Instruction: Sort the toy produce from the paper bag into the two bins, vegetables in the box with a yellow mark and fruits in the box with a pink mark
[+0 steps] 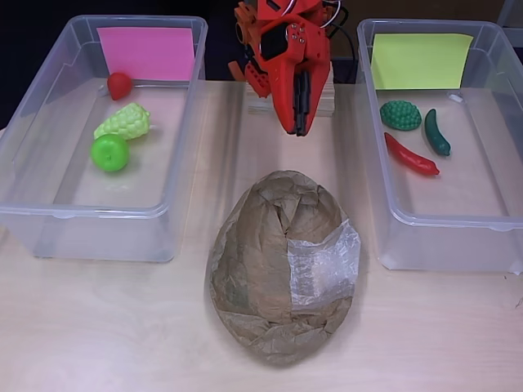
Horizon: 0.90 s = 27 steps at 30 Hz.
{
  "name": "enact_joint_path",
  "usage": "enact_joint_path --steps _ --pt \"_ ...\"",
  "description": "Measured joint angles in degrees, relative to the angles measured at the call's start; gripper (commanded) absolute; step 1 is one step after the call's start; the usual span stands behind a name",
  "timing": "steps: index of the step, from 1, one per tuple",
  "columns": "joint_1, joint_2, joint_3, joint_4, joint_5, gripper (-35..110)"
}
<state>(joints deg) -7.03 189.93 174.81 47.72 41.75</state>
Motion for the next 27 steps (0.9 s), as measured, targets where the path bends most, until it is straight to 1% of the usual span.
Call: enact_joint_path --steps 5,9,13,17,22,24,27 --pt "1.85 0.35 4.83 -6.86 -7.38 0" --pt "2.37 0.00 5.36 -7.65 -11.07 1" --pt "3.34 -0.18 5.36 -2.72 -13.45 1" --pt "5.10 -0.18 5.36 4.48 -18.19 1" --pt "6.06 0.18 5.36 8.70 -23.29 1" --pt "6.15 0.35 5.36 12.04 -26.10 0" --pt "6.06 0.26 5.36 18.98 -33.75 0"
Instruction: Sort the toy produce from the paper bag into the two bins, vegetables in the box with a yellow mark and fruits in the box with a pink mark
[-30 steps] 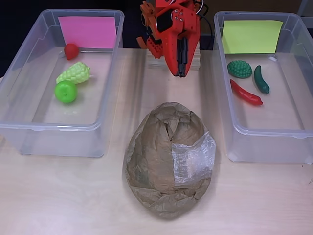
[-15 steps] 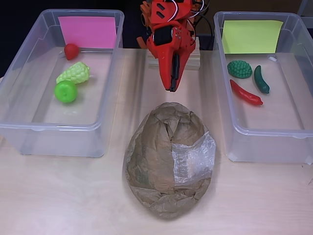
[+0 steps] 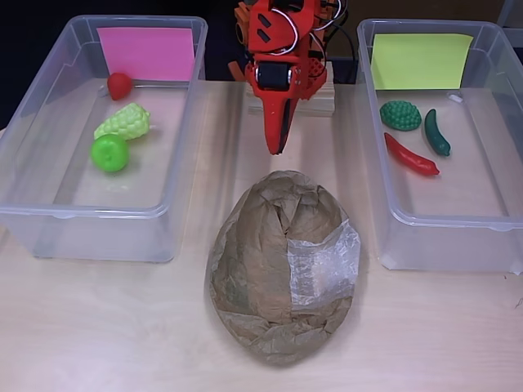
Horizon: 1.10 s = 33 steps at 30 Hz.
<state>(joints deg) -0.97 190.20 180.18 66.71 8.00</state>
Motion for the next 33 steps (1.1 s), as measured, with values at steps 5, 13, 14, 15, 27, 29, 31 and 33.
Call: enact_joint_path --steps 5,13,14,15,27,29,31,33 --pt "-0.09 0.09 0.00 2.02 -7.38 0" --pt "0.00 -0.09 0.00 2.11 -10.20 0" --pt "0.00 -0.09 0.00 2.11 -10.28 0" --pt "0.00 -0.09 0.00 2.11 -10.28 0" --pt "0.00 -0.09 0.00 2.11 -10.28 0" --pt "0.00 -0.09 0.00 2.11 -10.28 0" --pt "0.00 -0.09 0.00 2.11 -10.28 0" --pt "0.00 -0.09 0.00 2.11 -10.28 0"
